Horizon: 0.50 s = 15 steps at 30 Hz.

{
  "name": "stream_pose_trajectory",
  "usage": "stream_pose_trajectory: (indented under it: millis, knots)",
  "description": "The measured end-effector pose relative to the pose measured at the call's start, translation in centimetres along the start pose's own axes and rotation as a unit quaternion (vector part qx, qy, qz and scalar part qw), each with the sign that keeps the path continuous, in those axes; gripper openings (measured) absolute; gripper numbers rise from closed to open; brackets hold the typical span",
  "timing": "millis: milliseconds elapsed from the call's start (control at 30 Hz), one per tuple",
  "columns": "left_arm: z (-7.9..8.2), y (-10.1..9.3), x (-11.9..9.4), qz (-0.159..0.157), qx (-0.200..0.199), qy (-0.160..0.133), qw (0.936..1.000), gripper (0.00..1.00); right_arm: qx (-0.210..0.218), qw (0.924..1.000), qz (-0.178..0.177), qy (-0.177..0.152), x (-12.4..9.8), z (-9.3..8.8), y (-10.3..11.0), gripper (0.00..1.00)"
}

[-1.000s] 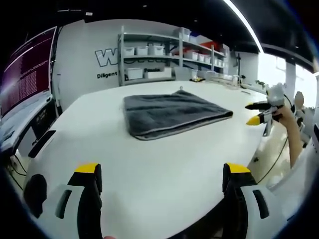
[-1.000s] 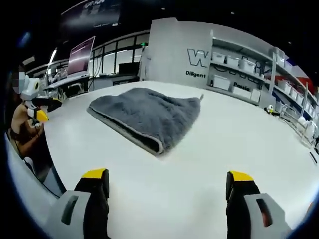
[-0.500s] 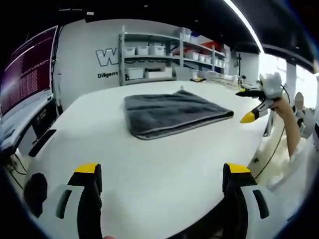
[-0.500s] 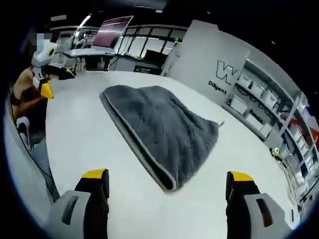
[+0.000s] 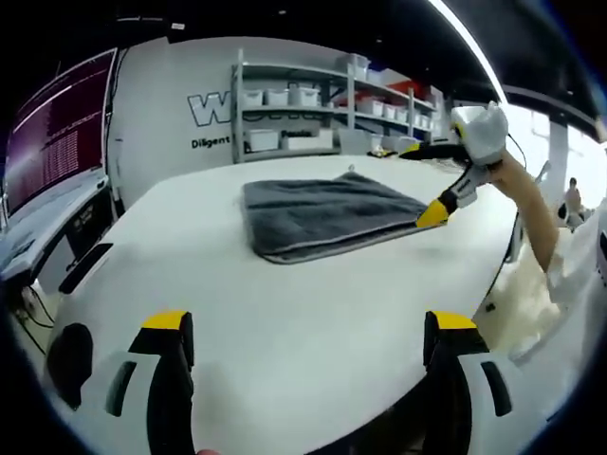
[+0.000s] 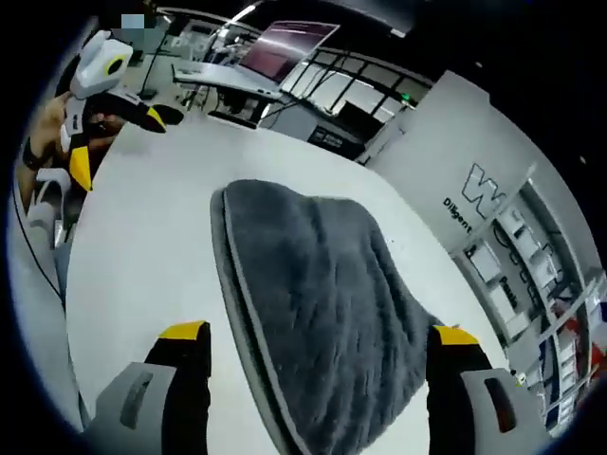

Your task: Open the folded towel by lifting each exposed corner and separating the folded layers until the towel lies flat within the target outline without major curled edges

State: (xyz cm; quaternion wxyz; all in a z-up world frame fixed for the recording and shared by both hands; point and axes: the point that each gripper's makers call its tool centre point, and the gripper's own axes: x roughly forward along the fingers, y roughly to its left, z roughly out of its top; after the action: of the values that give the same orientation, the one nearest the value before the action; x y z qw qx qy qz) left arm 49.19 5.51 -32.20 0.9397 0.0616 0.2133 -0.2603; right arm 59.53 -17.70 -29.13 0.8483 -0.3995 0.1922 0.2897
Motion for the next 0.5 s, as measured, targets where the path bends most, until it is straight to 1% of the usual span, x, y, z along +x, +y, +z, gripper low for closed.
stream_pose_trajectory:
  millis: [167, 233, 267, 400, 467, 500]
  knots:
    - [0.0, 0.2, 0.0, 0.003, -0.002, -0.002, 1.0, 0.99, -0.019, 0.9995, 0.019, -0.014, 2.2, 3.0, 0.5, 0.95]
    - [0.1, 0.1, 0.0, 0.003, -0.003, -0.004, 1.0, 0.99, -0.028, 0.9993, 0.02, -0.015, 2.9, 3.9, 0.6, 0.94]
    - [0.1, 0.1, 0.0, 0.004, -0.003, -0.004, 1.0, 0.99, -0.039, 0.9989, 0.02, -0.015, 3.3, 4.3, 0.7, 0.94]
    - [0.0, 0.1, 0.0, 0.004, -0.003, -0.003, 1.0, 0.99, -0.057, 0.9973, 0.04, -0.023, 5.3, 6.3, 2.1, 0.93]
    - [-0.1, 0.2, 0.0, 0.006, -0.005, -0.004, 1.0, 0.99, -0.064, 0.9965, 0.049, -0.026, 6.1, 7.0, 2.6, 0.93]
    - [-0.1, 0.3, -0.1, 0.006, -0.005, -0.004, 1.0, 0.99, -0.067, 0.9957, 0.058, -0.03, 6.7, 7.6, 3.2, 0.92]
